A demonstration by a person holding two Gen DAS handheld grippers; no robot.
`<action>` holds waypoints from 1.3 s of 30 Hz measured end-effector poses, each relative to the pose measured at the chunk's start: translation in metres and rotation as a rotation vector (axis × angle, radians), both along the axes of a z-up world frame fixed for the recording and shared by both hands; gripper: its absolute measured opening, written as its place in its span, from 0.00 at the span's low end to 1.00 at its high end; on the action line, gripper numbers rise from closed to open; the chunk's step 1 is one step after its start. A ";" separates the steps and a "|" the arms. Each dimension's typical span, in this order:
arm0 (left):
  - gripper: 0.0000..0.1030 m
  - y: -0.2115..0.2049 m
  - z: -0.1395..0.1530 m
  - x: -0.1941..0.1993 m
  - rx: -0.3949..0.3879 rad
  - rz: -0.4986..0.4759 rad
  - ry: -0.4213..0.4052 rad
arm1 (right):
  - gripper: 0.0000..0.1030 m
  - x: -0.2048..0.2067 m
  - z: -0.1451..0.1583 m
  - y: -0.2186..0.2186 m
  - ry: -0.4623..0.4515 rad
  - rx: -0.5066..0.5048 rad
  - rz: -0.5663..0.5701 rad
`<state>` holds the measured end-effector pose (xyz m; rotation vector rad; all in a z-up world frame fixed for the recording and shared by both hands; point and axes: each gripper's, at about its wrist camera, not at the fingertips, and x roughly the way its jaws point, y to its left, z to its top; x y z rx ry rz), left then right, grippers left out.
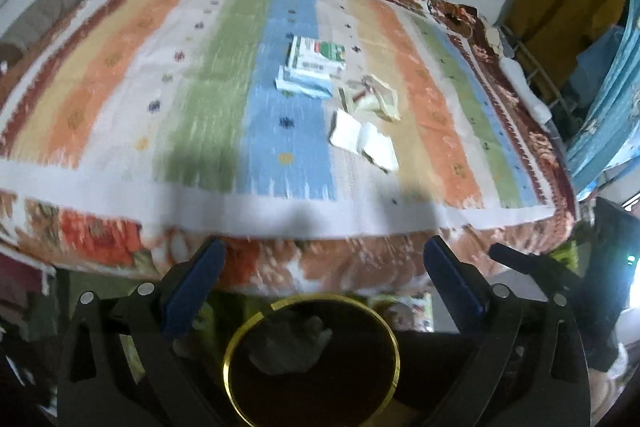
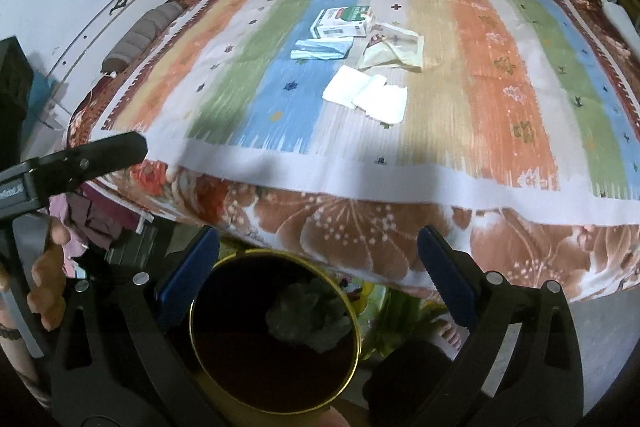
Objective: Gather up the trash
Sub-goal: 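Move both open tools back toward the tissue and mask on the sheet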
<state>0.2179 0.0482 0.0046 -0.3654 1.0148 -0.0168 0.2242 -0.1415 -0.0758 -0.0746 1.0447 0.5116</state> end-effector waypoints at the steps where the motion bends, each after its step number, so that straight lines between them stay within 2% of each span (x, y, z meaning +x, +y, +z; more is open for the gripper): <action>1: 0.95 0.002 0.001 0.005 0.011 0.004 -0.005 | 0.92 0.003 0.000 0.002 -0.008 -0.007 -0.002; 4: 0.95 0.013 0.003 0.021 0.011 0.041 -0.022 | 0.92 0.013 0.001 0.005 -0.022 -0.020 -0.010; 9: 0.95 0.035 -0.003 0.045 -0.112 0.041 -0.018 | 0.92 0.032 -0.001 0.009 -0.002 -0.012 -0.019; 14: 0.95 0.042 -0.006 0.065 -0.084 0.030 -0.048 | 0.92 0.051 0.002 0.016 -0.031 -0.019 -0.026; 19: 0.94 0.054 -0.019 0.081 -0.156 0.078 -0.046 | 0.92 0.071 -0.004 0.027 -0.045 -0.038 -0.015; 23: 0.94 0.057 -0.018 0.090 -0.120 0.113 -0.084 | 0.92 0.085 -0.007 0.035 -0.057 -0.046 -0.001; 27: 0.94 0.060 -0.022 0.102 -0.175 0.115 -0.090 | 0.92 0.098 -0.004 0.032 -0.087 -0.026 -0.054; 30: 0.94 0.064 -0.024 0.112 -0.202 0.126 -0.107 | 0.92 0.116 -0.014 0.031 -0.052 -0.024 -0.059; 34: 0.94 0.067 -0.034 0.126 -0.183 0.134 -0.104 | 0.92 0.135 -0.029 0.029 0.001 -0.018 -0.083; 39: 0.94 0.074 -0.055 0.146 -0.215 0.147 -0.078 | 0.92 0.149 -0.041 0.030 0.011 -0.031 -0.101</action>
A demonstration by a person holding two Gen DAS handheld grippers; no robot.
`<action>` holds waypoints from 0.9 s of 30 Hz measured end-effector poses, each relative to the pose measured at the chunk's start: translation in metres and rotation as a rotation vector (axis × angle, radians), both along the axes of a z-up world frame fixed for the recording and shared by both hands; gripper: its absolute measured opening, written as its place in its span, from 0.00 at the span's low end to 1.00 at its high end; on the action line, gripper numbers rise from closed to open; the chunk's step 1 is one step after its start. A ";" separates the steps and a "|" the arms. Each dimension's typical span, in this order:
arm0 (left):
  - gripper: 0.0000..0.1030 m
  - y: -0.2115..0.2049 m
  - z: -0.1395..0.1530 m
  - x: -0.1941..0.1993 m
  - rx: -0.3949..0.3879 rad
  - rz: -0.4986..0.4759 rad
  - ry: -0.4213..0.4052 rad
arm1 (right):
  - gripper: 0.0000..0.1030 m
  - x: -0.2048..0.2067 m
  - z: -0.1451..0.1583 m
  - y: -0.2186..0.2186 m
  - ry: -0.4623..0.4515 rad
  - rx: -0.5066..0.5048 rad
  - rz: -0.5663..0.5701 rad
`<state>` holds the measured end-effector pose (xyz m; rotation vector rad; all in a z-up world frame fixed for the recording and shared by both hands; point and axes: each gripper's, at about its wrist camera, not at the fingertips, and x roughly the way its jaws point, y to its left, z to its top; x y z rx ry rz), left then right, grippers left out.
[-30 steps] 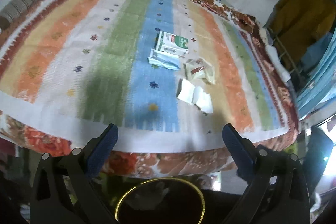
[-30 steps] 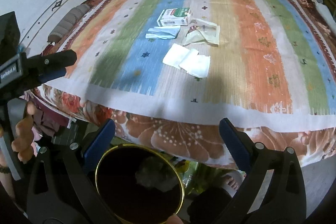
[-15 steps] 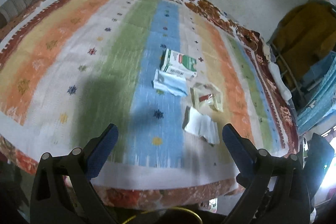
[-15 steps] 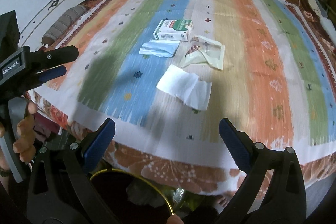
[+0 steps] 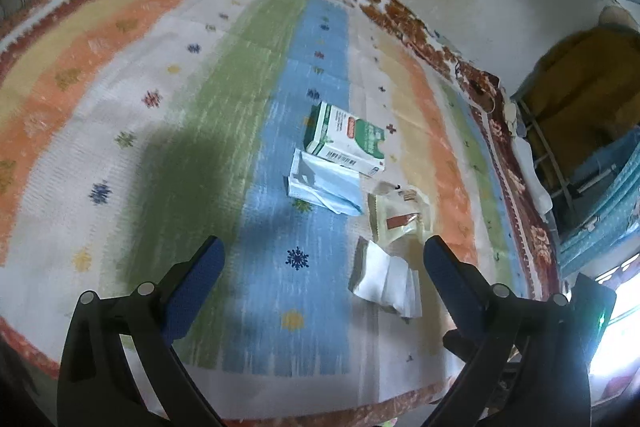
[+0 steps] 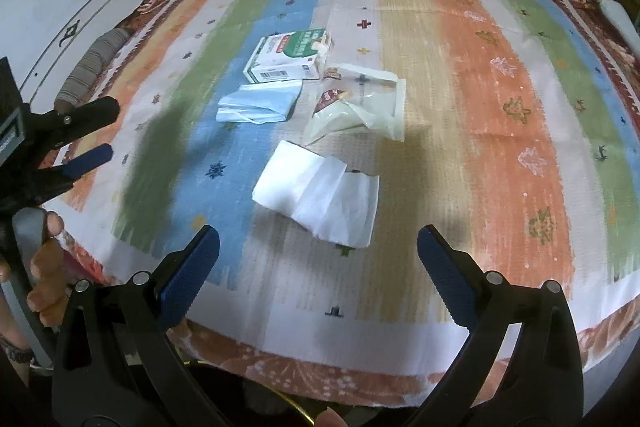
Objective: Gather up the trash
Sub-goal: 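Move both open tools back toward the tissue and mask on the sheet, then grasp the white tissue with right tool while left tool grasps the blue mask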
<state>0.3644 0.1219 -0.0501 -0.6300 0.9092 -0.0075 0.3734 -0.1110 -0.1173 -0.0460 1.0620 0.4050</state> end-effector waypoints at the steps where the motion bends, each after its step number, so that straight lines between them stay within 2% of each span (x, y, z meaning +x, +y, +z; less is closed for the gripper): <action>1: 0.94 0.002 -0.006 0.004 -0.018 0.008 0.009 | 0.92 0.003 -0.002 0.001 0.005 -0.003 0.000; 4: 0.94 0.002 -0.015 0.014 -0.053 0.010 0.020 | 0.92 0.011 -0.008 0.006 0.018 -0.014 0.008; 11: 0.94 0.000 -0.038 0.039 -0.098 -0.052 0.033 | 0.92 0.028 -0.018 0.017 0.047 0.002 0.012; 16: 0.93 0.002 -0.051 0.054 -0.095 -0.049 0.021 | 0.91 0.033 -0.028 0.024 0.075 -0.021 0.023; 21: 0.93 0.003 -0.061 0.071 -0.199 -0.059 0.001 | 0.84 0.043 -0.039 0.018 0.090 -0.020 0.008; 27: 0.87 -0.003 -0.075 0.082 -0.200 -0.097 0.023 | 0.80 0.057 -0.058 0.016 0.143 -0.011 -0.011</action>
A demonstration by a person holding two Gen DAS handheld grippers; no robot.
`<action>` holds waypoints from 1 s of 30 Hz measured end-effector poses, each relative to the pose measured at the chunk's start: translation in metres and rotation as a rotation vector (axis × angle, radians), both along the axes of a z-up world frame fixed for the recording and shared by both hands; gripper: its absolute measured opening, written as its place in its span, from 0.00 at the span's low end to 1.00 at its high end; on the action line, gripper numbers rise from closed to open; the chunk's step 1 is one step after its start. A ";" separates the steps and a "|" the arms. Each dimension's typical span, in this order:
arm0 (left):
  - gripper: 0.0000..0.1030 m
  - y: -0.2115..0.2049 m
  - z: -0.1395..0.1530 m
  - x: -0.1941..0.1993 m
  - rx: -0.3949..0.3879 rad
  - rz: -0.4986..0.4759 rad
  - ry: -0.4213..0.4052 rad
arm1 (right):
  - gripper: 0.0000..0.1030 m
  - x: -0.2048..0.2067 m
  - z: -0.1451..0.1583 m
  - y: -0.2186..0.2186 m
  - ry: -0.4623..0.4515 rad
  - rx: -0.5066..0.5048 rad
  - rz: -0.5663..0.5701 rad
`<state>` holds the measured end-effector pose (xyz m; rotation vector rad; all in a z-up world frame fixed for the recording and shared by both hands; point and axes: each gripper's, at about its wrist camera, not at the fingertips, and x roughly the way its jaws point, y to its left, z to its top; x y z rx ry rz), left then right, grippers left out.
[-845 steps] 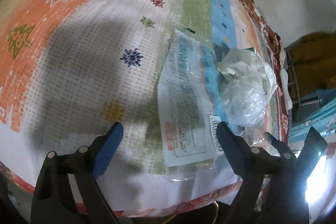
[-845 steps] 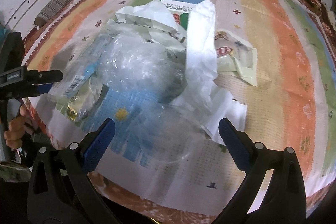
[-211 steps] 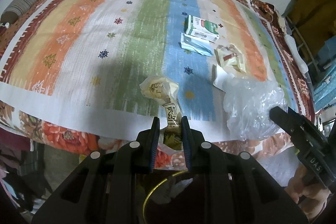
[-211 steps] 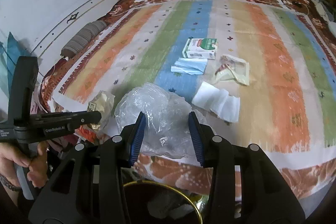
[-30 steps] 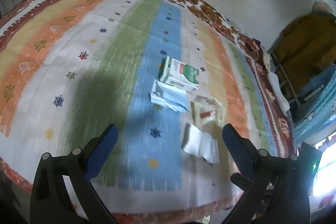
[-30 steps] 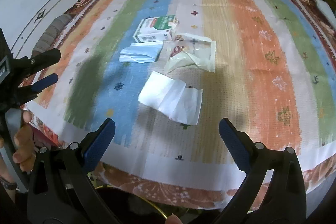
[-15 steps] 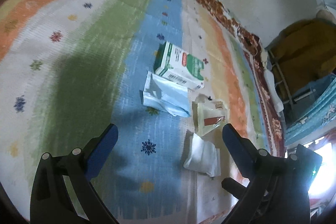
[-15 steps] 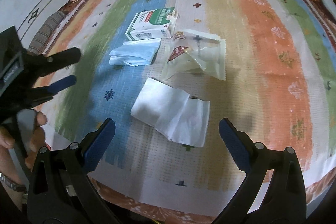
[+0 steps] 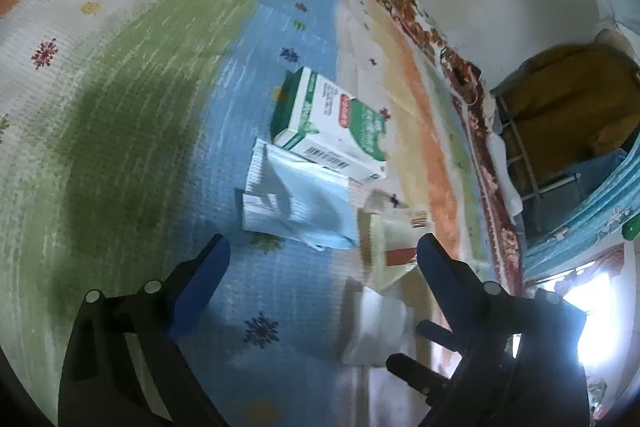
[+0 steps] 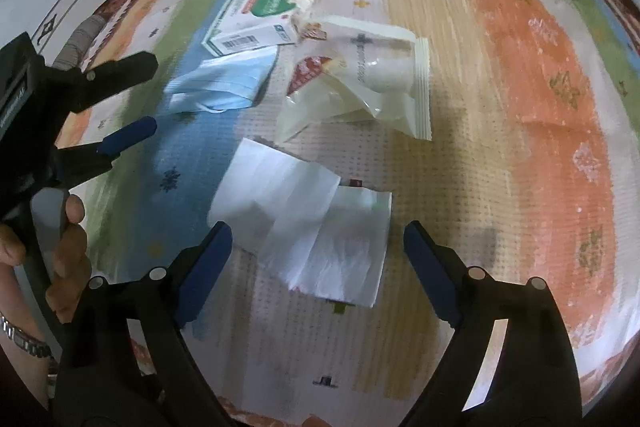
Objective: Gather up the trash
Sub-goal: 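Grasp the white tissue with right tool while left tool grasps the blue mask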
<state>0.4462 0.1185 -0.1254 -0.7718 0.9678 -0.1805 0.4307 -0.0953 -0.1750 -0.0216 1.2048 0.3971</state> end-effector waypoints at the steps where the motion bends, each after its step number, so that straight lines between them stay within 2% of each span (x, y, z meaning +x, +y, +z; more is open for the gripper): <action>1: 0.86 0.001 -0.004 0.002 -0.005 -0.001 0.006 | 0.78 0.002 -0.004 0.000 0.009 -0.003 -0.003; 7: 0.81 0.007 -0.020 0.010 -0.024 -0.003 -0.003 | 0.72 0.003 -0.009 0.003 0.014 -0.010 0.005; 11: 0.79 0.004 -0.022 0.015 -0.018 -0.006 -0.023 | 0.55 0.003 -0.012 0.005 0.010 -0.062 0.017; 14: 0.71 0.004 -0.024 0.017 -0.017 0.003 -0.027 | 0.43 0.005 -0.012 0.002 0.018 -0.045 0.011; 20: 0.35 0.010 -0.032 0.020 -0.020 0.015 -0.014 | 0.26 0.005 -0.011 0.004 0.015 -0.038 0.028; 22: 0.14 0.011 -0.035 0.022 -0.009 0.014 0.002 | 0.23 0.005 -0.011 0.005 0.013 -0.046 0.027; 24: 0.03 0.015 -0.039 0.022 -0.006 0.020 0.017 | 0.19 0.005 -0.010 0.006 0.011 -0.049 0.030; 30: 0.02 0.024 -0.025 0.012 0.000 0.030 -0.004 | 0.15 0.008 -0.006 0.004 0.013 -0.051 0.033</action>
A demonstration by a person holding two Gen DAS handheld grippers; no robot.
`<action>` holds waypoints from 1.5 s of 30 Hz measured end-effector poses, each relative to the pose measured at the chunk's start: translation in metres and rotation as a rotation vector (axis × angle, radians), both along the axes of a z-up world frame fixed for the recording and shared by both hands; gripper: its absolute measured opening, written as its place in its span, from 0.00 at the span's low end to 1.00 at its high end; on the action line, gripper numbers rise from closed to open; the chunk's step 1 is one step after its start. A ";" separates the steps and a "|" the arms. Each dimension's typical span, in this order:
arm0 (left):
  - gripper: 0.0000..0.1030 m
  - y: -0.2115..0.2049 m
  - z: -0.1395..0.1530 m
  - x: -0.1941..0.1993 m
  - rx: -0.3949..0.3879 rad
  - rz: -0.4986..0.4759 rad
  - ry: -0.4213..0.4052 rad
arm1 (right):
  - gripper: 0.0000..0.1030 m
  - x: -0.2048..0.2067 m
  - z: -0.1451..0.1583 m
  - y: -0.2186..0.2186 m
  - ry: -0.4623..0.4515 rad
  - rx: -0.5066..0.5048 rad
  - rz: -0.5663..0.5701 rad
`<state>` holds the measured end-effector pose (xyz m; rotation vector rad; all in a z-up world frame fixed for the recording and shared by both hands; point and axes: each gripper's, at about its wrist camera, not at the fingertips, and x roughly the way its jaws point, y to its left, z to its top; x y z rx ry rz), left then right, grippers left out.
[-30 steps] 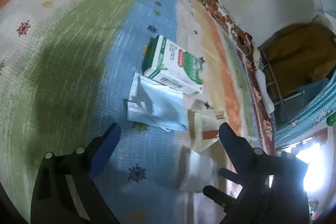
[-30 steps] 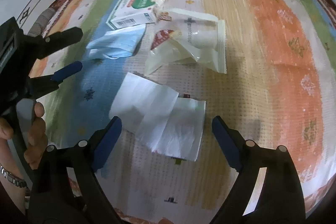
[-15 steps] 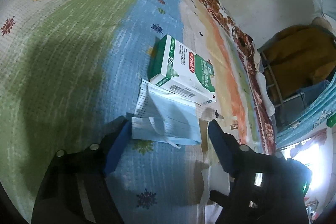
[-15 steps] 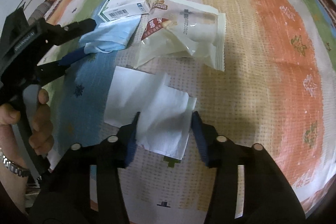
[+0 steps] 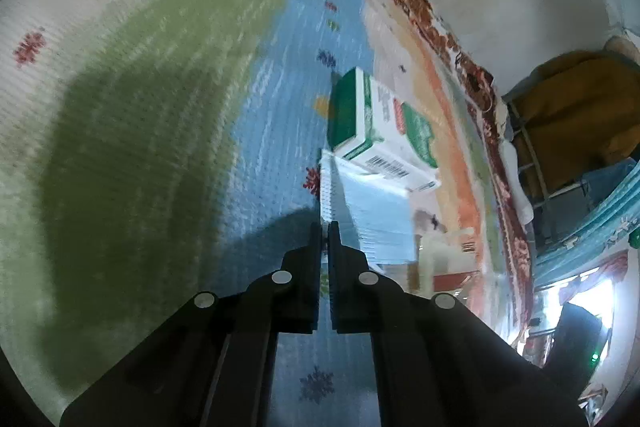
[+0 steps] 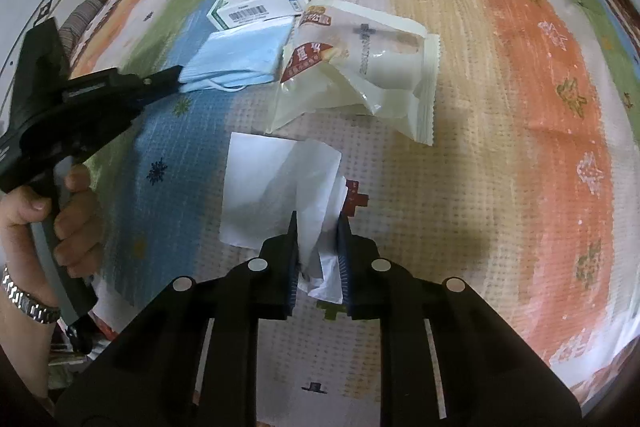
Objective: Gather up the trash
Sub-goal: 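Grasp the white tissue with right tool while left tool grasps the blue mask, then lift the tissue in right tool and mask in left tool toward the bin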
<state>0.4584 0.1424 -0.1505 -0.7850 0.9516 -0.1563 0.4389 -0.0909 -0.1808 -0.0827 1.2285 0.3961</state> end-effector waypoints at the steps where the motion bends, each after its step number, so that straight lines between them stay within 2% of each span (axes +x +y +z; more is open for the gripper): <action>1: 0.02 0.002 0.002 -0.002 -0.001 0.006 -0.004 | 0.15 0.000 0.002 -0.001 -0.002 0.002 -0.003; 7: 0.01 0.012 0.028 -0.021 0.047 0.037 -0.003 | 0.14 -0.005 0.015 -0.002 -0.034 0.009 0.007; 11: 0.01 0.015 0.057 -0.039 0.065 0.034 -0.047 | 0.14 -0.011 0.026 -0.004 -0.059 0.013 0.022; 15: 0.01 0.018 0.074 -0.057 0.061 0.058 -0.065 | 0.14 -0.018 0.037 -0.007 -0.103 -0.006 0.037; 22: 0.01 0.004 0.094 -0.078 0.162 0.027 -0.051 | 0.13 -0.033 0.052 -0.007 -0.126 -0.010 0.054; 27: 0.01 -0.011 0.110 -0.097 0.262 0.000 -0.031 | 0.13 -0.048 0.068 -0.005 -0.152 0.008 0.078; 45: 0.01 -0.057 0.163 -0.173 0.368 -0.056 -0.057 | 0.13 -0.126 0.107 -0.019 -0.227 0.051 0.077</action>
